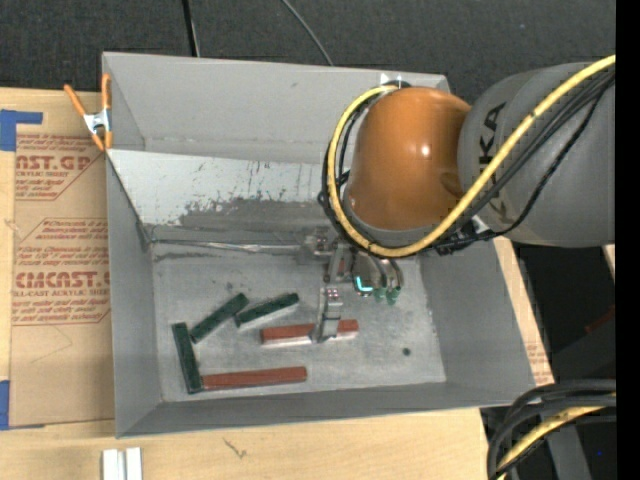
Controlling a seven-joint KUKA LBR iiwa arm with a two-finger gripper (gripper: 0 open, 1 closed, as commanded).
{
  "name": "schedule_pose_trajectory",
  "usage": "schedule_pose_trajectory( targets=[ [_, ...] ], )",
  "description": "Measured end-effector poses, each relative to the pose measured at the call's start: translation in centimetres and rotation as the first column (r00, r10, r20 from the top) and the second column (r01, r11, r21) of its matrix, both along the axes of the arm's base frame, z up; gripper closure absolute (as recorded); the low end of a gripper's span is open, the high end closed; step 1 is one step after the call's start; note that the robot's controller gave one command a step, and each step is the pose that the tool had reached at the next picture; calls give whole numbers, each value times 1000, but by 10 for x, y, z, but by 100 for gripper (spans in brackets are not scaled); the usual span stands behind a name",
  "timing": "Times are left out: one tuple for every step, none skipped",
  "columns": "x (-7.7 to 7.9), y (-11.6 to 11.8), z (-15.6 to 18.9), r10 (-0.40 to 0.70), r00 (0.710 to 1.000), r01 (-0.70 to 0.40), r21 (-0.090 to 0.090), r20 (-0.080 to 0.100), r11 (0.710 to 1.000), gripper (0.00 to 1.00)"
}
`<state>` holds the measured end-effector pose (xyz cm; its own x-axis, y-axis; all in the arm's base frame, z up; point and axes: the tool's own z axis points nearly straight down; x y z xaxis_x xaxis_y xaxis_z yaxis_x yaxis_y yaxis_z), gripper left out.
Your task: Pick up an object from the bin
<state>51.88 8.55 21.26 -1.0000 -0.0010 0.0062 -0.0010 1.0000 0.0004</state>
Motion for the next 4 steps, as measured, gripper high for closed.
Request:
schedule_pose_trajectory(
  targets=[
    [2, 0, 3, -1, 1000, 1, 1, 7, 1000, 0],
    [9, -7, -28, 68, 998, -68, 1, 14, 998, 0],
    [19, -14, -78, 104, 994, -104, 0, 13, 995, 0],
    [0, -37, -139, -90, 996, 90, 2, 15, 996, 100]
  ],
)
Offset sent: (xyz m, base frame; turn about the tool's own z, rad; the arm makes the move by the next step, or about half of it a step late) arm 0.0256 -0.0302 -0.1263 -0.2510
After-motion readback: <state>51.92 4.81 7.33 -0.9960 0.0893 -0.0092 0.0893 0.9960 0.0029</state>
